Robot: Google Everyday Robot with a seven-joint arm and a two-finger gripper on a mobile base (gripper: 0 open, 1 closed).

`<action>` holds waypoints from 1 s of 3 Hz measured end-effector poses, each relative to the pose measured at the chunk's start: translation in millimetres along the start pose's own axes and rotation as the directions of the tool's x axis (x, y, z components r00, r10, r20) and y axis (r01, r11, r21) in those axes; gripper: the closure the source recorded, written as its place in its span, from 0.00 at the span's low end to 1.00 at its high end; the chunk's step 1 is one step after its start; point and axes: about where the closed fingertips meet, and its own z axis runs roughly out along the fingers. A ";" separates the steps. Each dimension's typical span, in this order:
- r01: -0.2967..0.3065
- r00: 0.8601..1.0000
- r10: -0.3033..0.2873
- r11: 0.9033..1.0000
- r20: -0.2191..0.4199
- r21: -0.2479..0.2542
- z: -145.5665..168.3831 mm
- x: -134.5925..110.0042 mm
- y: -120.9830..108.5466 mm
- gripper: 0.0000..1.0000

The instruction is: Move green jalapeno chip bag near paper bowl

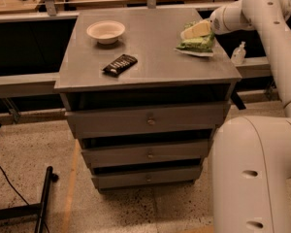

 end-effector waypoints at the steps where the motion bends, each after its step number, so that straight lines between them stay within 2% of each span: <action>1: -0.051 0.997 0.056 0.995 -0.061 0.082 14.2 14.6 -6.7 0.00; 2: -0.110 0.983 0.126 0.986 -0.130 0.128 24.9 36.7 -0.7 0.31; 3: -0.116 0.979 0.136 0.985 -0.155 0.128 28.7 43.9 6.3 0.53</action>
Offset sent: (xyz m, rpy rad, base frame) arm -0.0103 -0.0054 -0.0523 -0.0217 0.1458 -0.2510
